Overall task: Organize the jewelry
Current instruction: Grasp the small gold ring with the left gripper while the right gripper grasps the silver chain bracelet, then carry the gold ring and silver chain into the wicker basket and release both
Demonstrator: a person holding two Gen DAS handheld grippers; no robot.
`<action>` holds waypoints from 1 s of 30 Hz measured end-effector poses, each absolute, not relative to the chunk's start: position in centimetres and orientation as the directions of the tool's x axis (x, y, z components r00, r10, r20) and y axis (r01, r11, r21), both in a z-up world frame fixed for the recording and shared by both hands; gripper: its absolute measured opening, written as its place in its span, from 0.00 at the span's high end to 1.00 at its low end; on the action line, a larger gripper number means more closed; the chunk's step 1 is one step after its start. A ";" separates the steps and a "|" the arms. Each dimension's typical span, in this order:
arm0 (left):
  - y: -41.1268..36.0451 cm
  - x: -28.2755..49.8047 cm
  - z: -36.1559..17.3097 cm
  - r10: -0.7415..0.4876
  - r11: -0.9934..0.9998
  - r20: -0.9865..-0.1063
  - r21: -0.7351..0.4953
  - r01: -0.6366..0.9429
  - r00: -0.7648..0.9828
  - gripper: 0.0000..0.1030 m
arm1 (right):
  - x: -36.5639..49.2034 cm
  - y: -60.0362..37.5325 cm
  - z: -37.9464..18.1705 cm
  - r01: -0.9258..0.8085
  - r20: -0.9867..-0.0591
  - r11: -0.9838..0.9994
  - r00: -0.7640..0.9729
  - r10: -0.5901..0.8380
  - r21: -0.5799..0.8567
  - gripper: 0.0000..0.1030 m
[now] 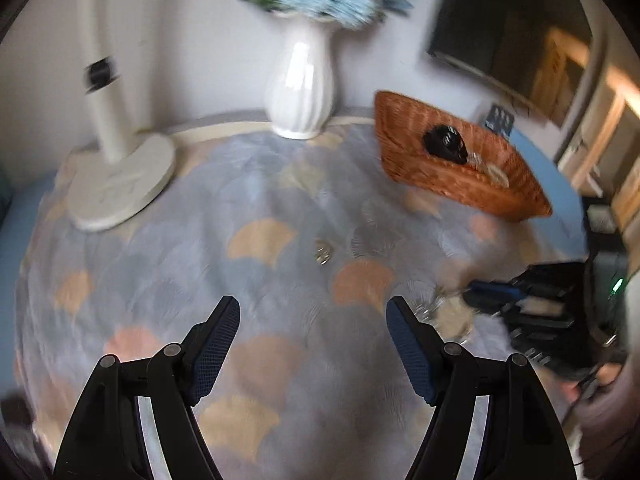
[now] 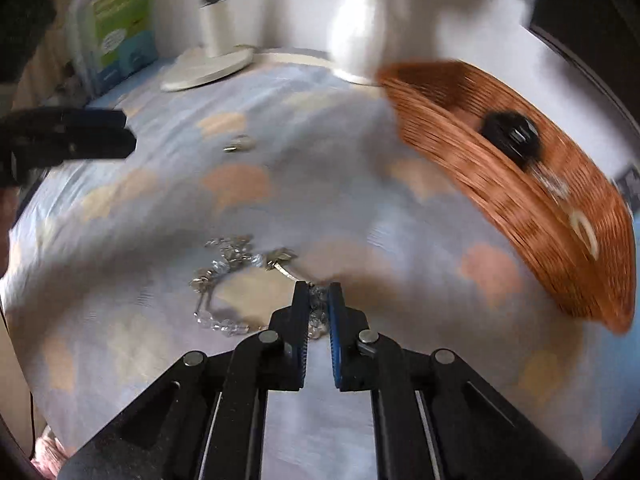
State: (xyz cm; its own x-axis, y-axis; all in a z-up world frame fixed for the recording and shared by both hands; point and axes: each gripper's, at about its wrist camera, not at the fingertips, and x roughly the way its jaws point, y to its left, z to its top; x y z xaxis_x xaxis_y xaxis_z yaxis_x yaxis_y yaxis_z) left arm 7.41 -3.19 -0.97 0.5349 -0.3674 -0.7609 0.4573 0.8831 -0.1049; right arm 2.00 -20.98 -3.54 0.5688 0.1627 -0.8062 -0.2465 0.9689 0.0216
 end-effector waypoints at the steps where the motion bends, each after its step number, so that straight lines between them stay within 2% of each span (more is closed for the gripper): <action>1: -3.7 7.7 -1.3 -0.359 0.879 -0.766 -0.086 0.468 0.533 0.27 | 1.9 -21.5 -3.6 -0.248 -0.801 0.968 0.570 0.185 0.048 0.90; 2: -4.7 8.2 -1.9 -0.340 0.876 -0.774 -0.054 0.479 0.535 0.35 | 1.8 -22.0 -3.7 -0.252 -0.792 0.964 0.571 0.216 0.082 0.90; 4: -6.0 9.3 -2.8 -0.308 0.873 -0.789 -0.013 0.488 0.531 0.45 | 1.9 -22.3 -3.6 -0.254 -0.789 0.962 0.568 0.231 0.099 0.90; 9: -7.0 11.6 -3.9 -0.299 0.866 -0.800 0.001 0.500 0.520 0.49 | 1.8 -21.5 -3.6 -0.268 -0.786 0.961 0.580 0.212 0.061 0.89; 11: -6.8 12.3 -4.3 -0.310 0.865 -0.804 -0.016 0.502 0.507 0.62 | 1.6 -21.2 -3.6 -0.272 -0.785 0.961 0.585 0.204 0.047 0.88; 16: -7.4 12.8 -4.9 -0.315 0.863 -0.787 -0.005 0.505 0.531 0.66 | 1.3 -21.0 -3.6 -0.285 -0.783 0.957 0.585 0.213 0.048 0.80; 18: -7.8 12.6 -4.9 -0.309 0.860 -0.781 0.014 0.509 0.543 0.71 | 1.2 -20.9 -3.6 -0.288 -0.782 0.957 0.586 0.210 0.041 0.78; 19: -8.0 12.5 -4.9 -0.311 0.858 -0.778 0.017 0.514 0.545 0.81 | 1.3 -20.9 -3.6 -0.287 -0.782 0.957 0.589 0.203 0.033 0.78; 20: -8.1 12.5 -4.9 -0.309 0.857 -0.778 0.022 0.515 0.547 0.86 | 1.3 -20.8 -3.6 -0.280 -0.782 0.960 0.594 0.191 0.022 0.78; 26: -8.2 12.2 -4.7 -0.306 0.857 -0.771 0.032 0.515 0.558 0.87 | 1.5 -20.8 -3.6 -0.275 -0.781 0.961 0.597 0.183 0.015 0.79; 28: -8.1 12.1 -4.7 -0.312 0.857 -0.771 0.023 0.515 0.555 0.87 | 1.3 -20.6 -3.5 -0.274 -0.781 0.962 0.601 0.170 -0.002 0.87; 29: -7.9 12.0 -4.6 -0.316 0.856 -0.770 0.021 0.516 0.555 0.92 | 1.2 -20.6 -3.5 -0.275 -0.781 0.962 0.601 0.169 -0.004 0.90; 30: -7.8 11.8 -4.5 -0.319 0.856 -0.769 0.018 0.517 0.554 0.93 | 1.1 -20.6 -3.5 -0.275 -0.781 0.961 0.600 0.171 -0.001 0.90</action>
